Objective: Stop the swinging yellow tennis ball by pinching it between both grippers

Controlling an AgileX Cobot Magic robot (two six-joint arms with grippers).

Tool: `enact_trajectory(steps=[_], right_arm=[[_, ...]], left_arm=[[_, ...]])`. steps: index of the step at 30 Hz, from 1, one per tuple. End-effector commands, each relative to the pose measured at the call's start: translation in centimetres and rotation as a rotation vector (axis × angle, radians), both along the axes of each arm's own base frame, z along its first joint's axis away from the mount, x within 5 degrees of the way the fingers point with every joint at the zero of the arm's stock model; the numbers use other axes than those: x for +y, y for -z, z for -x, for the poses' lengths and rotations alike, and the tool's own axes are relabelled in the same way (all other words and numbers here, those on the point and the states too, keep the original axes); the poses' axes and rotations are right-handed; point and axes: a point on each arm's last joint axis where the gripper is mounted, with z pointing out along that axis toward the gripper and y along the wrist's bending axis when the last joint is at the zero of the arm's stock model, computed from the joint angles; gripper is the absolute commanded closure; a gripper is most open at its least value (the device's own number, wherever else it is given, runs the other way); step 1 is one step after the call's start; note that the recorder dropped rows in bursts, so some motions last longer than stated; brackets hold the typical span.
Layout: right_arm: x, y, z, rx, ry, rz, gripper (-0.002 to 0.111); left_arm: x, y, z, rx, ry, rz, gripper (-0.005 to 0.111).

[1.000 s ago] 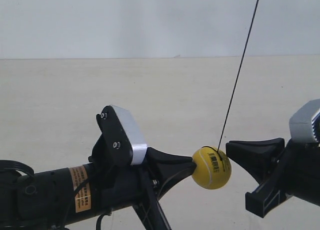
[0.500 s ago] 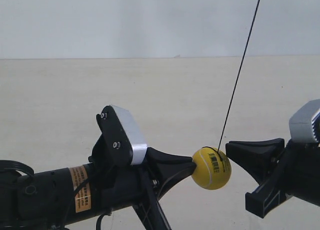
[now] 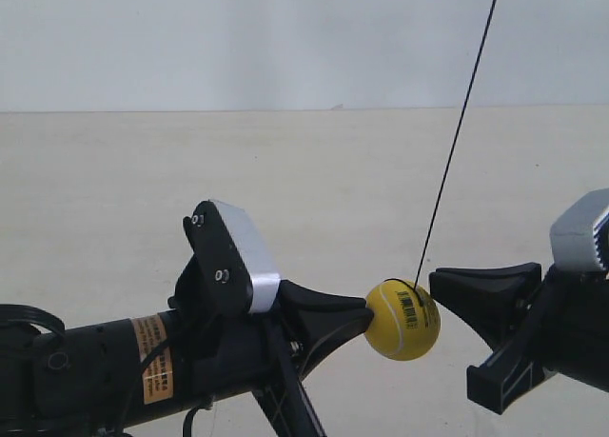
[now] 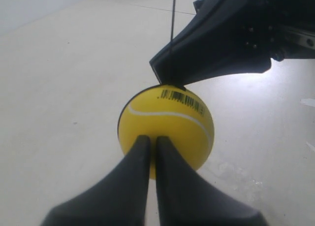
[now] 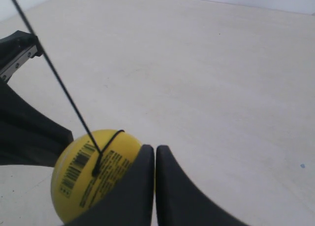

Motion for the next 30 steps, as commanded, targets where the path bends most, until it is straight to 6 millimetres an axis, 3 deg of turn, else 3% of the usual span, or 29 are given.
enact_trajectory(steps=[1, 19, 30], right_arm=[[0.3, -0.3, 0.1, -0.025, -0.037, -0.01, 0.108], [0.3, -0.3, 0.1, -0.046, -0.045, 0.007, 0.108], [0.1, -0.3, -0.1, -0.061, -0.023, 0.012, 0.108]], left_arm=[[-0.2, -0.3, -0.1, -0.005, 0.0, 0.034, 0.102], [0.0, -0.3, 0.0, -0.018, 0.003, -0.001, 0.102], [0.8, -2.2, 0.3, -0.038, -0.008, -0.036, 0.102]])
